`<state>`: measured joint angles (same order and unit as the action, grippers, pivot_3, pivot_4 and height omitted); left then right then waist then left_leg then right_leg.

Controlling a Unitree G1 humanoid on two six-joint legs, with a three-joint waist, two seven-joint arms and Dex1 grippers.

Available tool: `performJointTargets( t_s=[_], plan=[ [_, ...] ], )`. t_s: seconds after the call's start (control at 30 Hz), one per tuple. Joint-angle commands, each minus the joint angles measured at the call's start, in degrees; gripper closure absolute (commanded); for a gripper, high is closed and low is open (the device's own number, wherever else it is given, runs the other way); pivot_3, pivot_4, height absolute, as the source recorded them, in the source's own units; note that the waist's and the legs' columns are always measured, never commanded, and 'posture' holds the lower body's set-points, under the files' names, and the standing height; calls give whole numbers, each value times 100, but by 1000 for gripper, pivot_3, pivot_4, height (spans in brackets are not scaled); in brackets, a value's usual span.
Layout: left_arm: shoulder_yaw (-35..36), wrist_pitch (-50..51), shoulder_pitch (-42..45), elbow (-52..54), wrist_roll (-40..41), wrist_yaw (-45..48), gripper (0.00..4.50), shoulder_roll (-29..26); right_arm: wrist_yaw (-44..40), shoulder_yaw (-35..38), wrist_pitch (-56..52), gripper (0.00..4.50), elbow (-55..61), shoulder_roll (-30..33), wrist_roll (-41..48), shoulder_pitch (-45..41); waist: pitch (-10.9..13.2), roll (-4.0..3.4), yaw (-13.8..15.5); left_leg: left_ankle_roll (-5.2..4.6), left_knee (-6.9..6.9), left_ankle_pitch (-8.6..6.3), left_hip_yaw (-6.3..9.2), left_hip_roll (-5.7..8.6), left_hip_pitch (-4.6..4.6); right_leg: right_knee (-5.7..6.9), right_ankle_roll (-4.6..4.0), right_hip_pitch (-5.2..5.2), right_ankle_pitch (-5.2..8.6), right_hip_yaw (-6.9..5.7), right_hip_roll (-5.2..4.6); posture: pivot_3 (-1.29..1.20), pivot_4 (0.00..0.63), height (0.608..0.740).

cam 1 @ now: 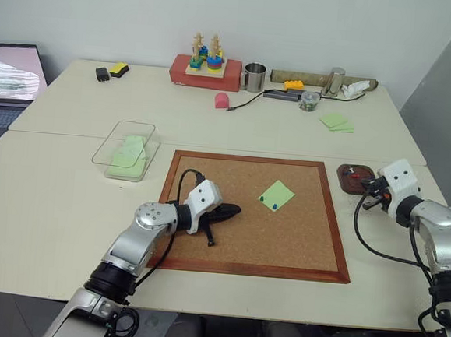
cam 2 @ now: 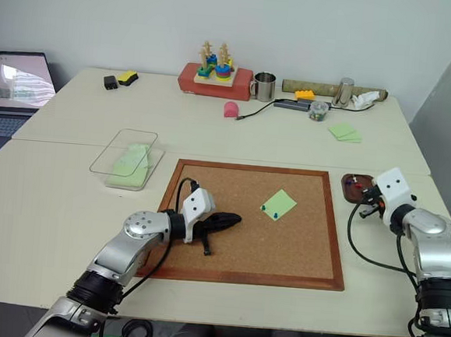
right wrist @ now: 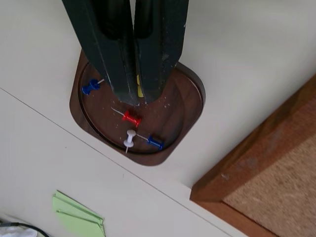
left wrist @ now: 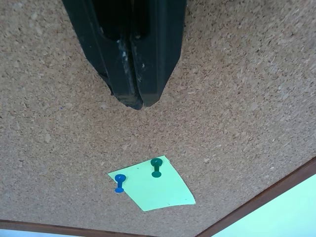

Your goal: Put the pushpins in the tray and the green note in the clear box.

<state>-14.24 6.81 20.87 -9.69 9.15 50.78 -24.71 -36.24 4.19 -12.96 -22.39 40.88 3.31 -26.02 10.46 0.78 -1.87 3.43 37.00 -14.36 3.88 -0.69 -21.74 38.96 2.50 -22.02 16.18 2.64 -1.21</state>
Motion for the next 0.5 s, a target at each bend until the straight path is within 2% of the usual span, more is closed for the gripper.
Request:
performJointTargets(
  t_s=[0.03,0.33,0.5],
  plan=[
    [-86,115,-90,-407,-280,-54,4500,-53,129,67,239,3851,-207,-12,-79,-235,0,0,0,0,0,0,0,0,0,0,0,0,0,0,0,0,150,740],
    [-59,111,-101,-399,-288,-65,4500,-83,180,244,340,1959,-192,-46,86,-344,0,-1,-1,-2,0,2,0,0,1,-1,0,1,-1,0,-1,0,150,740],
    [-53,93,-111,-414,-293,-66,4500,-90,-98,507,244,1959,538,13,492,-108,-1,-3,0,-3,-1,2,1,0,0,-1,1,1,-1,0,0,0,150,740]
  ],
)
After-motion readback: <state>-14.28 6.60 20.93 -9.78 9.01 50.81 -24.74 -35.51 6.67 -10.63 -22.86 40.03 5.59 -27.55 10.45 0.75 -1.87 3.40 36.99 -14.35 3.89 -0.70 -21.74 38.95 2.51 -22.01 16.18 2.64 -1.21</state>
